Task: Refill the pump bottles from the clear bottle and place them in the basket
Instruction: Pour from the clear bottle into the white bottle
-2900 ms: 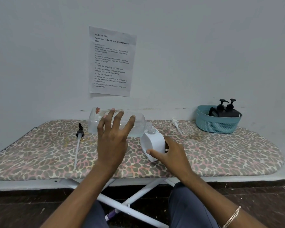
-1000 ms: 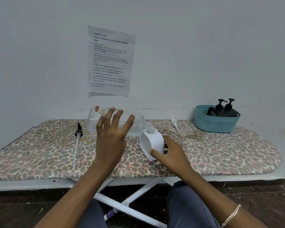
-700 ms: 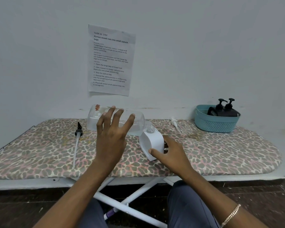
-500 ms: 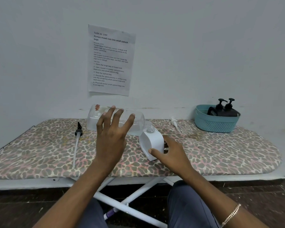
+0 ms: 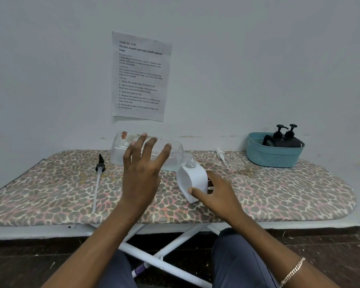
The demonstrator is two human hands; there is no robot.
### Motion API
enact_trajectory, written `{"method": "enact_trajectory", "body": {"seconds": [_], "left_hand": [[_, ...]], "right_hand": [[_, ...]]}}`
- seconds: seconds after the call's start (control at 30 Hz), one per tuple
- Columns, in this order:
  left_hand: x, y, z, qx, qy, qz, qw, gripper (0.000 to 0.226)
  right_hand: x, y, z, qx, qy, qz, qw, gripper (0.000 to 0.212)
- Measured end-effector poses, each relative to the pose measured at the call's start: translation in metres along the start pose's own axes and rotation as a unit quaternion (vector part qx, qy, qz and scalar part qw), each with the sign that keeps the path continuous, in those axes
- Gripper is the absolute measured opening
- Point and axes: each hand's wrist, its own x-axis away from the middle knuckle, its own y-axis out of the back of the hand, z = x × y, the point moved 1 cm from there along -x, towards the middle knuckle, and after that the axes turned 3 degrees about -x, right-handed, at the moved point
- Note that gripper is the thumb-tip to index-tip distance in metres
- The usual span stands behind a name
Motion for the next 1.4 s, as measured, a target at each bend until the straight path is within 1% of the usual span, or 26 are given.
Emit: {"method": "enact_trajectory", "body": {"seconds": [0.37,0.8,1.4], "left_hand": [[-0.002,-0.003,0.0,0.001,-0.001,-0.002,1.0,0.084],[-0.008,-0.001,0.006,-0.009,-0.04,-0.002,0.999,0.085],[-0.013,0.002,0.008,-0.018,-0.067,-0.004,0.998,0.084]], "right_hand": [[-0.003,-0.001,-0.002,0.014,0.002,-0.006,1.0,0.056],[-0.002,-0.002,-0.003,0.01,0.007,-0.003,1.0,0.056],[-0.001,-0.001,0.0,0.008,0.005,0.0,1.0,0.057]]}}
